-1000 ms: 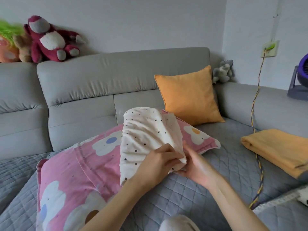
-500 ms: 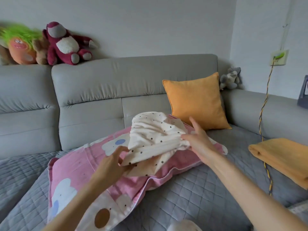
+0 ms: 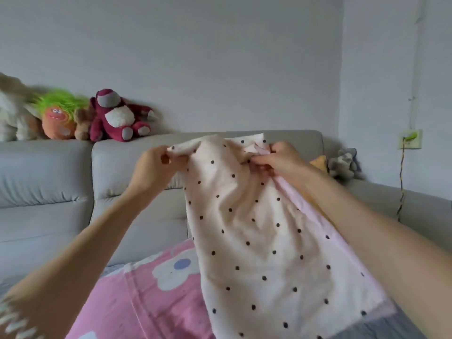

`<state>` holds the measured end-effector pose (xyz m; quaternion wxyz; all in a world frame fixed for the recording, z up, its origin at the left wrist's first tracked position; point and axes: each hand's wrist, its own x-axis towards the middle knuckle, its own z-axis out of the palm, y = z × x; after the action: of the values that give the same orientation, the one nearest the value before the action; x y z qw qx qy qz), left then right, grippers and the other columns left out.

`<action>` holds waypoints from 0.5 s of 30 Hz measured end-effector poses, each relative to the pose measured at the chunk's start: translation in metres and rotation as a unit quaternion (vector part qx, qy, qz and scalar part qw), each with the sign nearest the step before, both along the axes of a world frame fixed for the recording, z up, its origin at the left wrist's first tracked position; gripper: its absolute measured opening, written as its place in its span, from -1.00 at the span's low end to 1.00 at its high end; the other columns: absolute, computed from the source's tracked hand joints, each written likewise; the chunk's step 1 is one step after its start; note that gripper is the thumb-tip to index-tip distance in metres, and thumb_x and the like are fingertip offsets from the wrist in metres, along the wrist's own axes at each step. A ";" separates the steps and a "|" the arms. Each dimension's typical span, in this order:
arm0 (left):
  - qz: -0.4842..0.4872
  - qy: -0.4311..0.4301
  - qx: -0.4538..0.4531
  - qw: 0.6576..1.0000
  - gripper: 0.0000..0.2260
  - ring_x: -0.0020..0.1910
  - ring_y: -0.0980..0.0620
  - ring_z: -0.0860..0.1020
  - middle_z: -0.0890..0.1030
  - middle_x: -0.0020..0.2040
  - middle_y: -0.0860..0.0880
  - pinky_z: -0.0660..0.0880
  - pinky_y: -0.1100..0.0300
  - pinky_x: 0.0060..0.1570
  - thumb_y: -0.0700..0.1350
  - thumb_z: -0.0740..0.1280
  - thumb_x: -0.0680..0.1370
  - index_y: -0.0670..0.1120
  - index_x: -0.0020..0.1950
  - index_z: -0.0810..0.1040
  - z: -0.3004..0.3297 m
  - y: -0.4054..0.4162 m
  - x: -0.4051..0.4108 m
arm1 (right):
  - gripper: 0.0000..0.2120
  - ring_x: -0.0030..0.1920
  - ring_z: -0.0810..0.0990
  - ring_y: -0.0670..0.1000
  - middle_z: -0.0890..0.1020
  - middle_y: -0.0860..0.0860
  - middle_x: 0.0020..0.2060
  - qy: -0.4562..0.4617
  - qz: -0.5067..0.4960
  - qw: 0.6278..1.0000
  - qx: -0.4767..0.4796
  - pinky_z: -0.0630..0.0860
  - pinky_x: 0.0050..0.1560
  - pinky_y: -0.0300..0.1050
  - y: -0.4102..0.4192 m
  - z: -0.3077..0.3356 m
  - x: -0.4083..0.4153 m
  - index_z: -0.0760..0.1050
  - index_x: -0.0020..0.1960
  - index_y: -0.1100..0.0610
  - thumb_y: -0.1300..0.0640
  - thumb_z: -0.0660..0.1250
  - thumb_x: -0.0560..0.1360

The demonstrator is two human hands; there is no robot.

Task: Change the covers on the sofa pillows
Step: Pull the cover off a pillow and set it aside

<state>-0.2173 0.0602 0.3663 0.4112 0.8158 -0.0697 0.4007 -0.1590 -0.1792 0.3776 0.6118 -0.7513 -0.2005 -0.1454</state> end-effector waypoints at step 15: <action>0.021 -0.128 -0.030 0.991 -0.78 -0.38 0.17 0.34 0.40 -0.35 0.01 0.26 0.44 -0.47 -0.33 0.03 0.46 -0.08 -0.16 0.41 -0.002 0.014 0.019 | -0.79 -0.18 0.57 -0.02 0.58 0.04 -0.19 -0.057 0.011 0.994 0.090 0.52 -0.09 -0.20 0.031 -0.028 0.035 0.55 -0.18 0.19 0.38 0.20 0.51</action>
<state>-0.1986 0.0740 0.3638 0.4149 0.7460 -0.0925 0.5126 -0.1243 -0.1481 0.3501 0.6662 -0.6814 -0.2294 -0.1980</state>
